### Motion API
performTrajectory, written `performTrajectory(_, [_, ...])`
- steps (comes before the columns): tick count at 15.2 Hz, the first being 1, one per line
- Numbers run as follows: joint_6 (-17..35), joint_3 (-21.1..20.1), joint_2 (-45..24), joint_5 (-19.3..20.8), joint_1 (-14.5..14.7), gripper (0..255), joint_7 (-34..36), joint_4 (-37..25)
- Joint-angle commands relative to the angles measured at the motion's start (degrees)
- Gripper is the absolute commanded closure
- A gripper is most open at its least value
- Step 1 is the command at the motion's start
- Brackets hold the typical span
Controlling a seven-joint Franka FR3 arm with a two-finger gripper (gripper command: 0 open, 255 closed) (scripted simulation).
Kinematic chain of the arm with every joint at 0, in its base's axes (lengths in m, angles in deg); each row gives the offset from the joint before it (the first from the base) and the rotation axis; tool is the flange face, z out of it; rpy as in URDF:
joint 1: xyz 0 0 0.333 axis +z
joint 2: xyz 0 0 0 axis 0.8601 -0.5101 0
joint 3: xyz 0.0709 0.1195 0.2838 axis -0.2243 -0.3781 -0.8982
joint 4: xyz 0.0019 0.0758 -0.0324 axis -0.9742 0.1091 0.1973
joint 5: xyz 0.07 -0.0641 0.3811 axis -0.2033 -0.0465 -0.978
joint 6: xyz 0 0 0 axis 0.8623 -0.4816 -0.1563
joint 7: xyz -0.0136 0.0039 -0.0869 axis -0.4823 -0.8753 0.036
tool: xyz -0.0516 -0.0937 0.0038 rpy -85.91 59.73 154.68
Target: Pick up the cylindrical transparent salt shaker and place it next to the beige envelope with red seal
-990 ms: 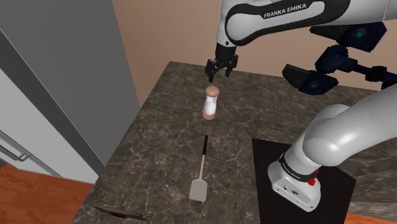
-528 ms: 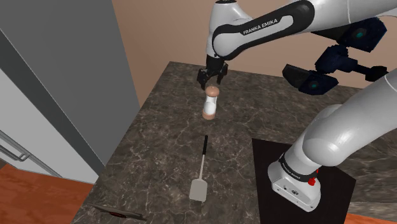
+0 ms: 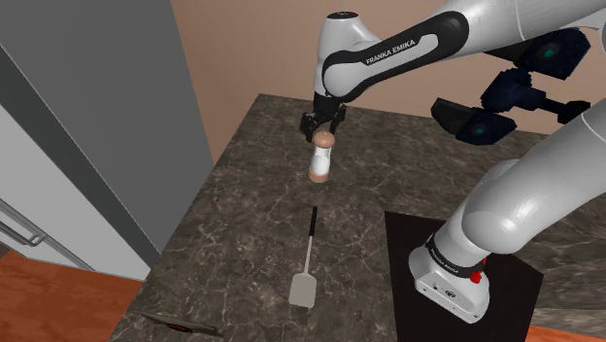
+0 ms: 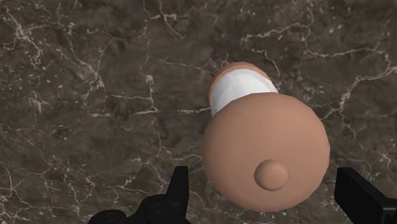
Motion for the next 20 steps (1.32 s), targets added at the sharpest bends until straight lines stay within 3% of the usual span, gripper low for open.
performTrajectory(1, [0.04,0.0,-0.02,0.0,0.0,0,0.0,0.01])
performTrajectory(3, [0.03,0.0,-0.01,0.0,0.0,0,0.0,0.01])
performTrajectory(4, [0.03,0.0,-0.01,0.0,0.0,255,0.0,0.01])
performTrajectory(13, [0.04,0.0,-0.02,0.0,0.0,255,0.0,0.01])
performTrajectory(20, [-5.67,0.1,2.5,-0.26,0.05,255,-0.32,-3.18])
